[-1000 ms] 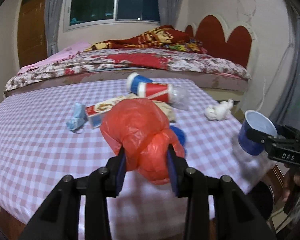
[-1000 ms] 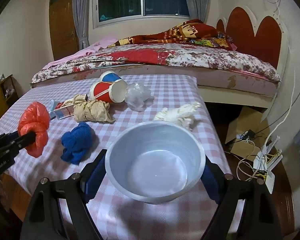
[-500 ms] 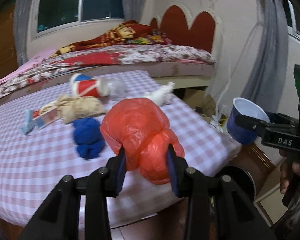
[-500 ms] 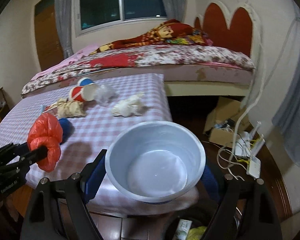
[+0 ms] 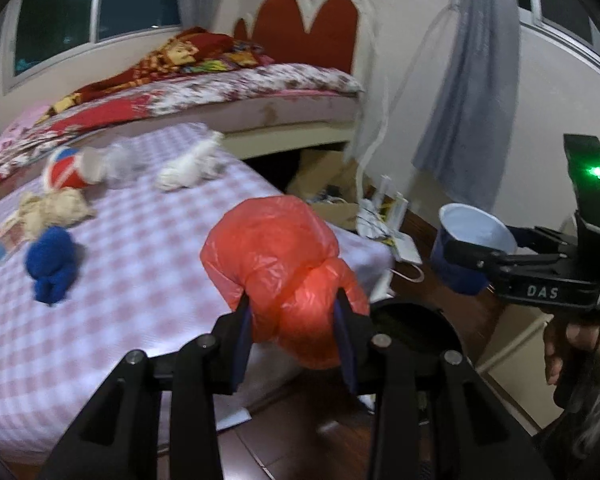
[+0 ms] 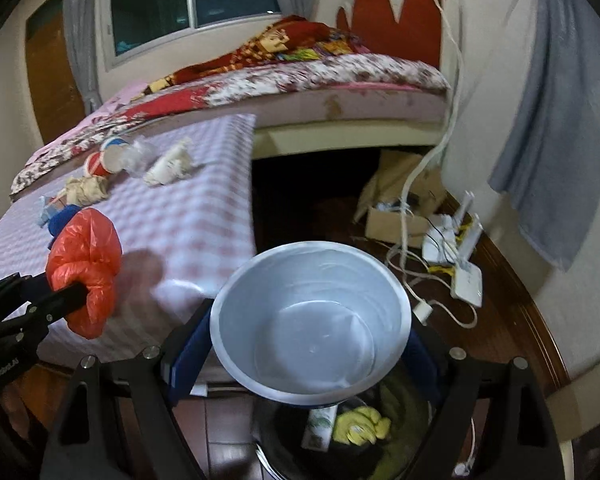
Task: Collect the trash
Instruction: 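Carry red bag and blue cup over the black bin while both tools open to drop them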
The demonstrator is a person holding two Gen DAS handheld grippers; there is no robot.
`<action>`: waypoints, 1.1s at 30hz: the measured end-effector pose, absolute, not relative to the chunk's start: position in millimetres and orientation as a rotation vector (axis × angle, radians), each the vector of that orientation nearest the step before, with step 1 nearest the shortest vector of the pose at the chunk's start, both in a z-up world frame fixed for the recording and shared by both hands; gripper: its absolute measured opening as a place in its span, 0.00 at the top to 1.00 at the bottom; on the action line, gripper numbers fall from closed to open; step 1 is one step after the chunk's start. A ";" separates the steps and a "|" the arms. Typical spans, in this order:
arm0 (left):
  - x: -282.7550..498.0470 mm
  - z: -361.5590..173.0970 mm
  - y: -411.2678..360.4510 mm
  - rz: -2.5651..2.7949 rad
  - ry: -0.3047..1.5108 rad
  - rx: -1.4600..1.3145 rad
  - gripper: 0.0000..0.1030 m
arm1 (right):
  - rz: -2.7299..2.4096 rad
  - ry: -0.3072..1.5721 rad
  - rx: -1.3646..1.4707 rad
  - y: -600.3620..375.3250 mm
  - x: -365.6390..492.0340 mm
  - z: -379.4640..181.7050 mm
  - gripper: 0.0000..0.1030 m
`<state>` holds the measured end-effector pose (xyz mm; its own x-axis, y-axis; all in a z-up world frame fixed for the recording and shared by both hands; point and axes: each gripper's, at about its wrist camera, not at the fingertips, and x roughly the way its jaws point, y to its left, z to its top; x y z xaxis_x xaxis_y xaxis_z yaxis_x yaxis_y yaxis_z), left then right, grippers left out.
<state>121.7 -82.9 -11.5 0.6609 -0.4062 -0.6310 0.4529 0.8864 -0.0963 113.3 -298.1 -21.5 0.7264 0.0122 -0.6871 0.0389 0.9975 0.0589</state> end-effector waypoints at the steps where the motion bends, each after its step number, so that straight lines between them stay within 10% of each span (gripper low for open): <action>1: 119.0 -13.4 -90.5 -0.504 0.702 0.077 0.63 | -0.025 0.767 0.075 -304.6 109.6 -24.9 0.16; 27: 123.6 -106.2 -187.1 -0.787 0.960 0.102 0.59 | 0.037 1.006 0.008 -358.4 80.9 -123.7 0.15; 28: 126.4 -107.9 -188.6 -0.819 0.966 0.075 0.57 | 0.048 1.011 -0.001 -358.2 81.4 -127.8 0.15; 30: 128.7 -113.5 -189.7 -0.818 0.986 0.060 0.16 | 0.038 1.028 -0.032 -357.5 82.7 -136.7 0.12; 33: 130.3 -116.0 -183.2 -0.768 0.974 0.057 0.05 | -0.017 1.073 -0.107 -360.6 79.7 -148.4 0.07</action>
